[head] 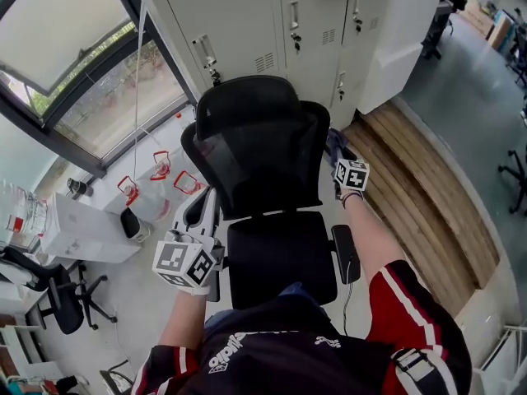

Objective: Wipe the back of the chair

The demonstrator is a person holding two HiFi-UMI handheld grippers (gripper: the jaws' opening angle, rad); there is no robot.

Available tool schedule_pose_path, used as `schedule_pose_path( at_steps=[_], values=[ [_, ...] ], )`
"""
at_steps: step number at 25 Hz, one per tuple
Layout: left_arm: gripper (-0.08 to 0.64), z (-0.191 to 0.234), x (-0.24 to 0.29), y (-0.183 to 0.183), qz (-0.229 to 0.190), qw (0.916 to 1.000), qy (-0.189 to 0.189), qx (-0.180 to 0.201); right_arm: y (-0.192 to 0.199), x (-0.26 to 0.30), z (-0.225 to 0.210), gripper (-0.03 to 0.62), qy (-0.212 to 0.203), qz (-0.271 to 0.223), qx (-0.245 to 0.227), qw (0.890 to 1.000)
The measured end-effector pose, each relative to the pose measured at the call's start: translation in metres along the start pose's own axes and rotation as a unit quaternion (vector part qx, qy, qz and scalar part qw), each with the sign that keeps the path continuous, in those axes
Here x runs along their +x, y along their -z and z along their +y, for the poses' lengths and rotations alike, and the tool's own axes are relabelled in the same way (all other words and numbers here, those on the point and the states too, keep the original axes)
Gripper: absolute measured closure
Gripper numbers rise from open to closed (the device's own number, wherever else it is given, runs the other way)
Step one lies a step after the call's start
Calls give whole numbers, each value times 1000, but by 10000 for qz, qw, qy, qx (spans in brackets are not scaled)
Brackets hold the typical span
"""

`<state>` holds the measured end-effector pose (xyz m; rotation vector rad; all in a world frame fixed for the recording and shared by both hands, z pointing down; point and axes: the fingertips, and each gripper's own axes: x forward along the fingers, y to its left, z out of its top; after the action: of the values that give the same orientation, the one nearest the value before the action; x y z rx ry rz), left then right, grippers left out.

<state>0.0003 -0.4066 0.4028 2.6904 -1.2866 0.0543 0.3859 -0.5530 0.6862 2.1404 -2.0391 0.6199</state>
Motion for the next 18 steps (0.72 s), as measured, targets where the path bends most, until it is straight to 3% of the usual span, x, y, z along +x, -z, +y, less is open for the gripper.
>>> schedule_pose_path(
  at_steps=[7,18],
  values=[
    [535,-4,-5,12,82,9999,-14,-93,43,-11,-7,534,91,320,114,9994],
    [535,22,-40,22,121,9992,-347,-180,98,-4,36,534,-128,819,-84,9965]
  ],
)
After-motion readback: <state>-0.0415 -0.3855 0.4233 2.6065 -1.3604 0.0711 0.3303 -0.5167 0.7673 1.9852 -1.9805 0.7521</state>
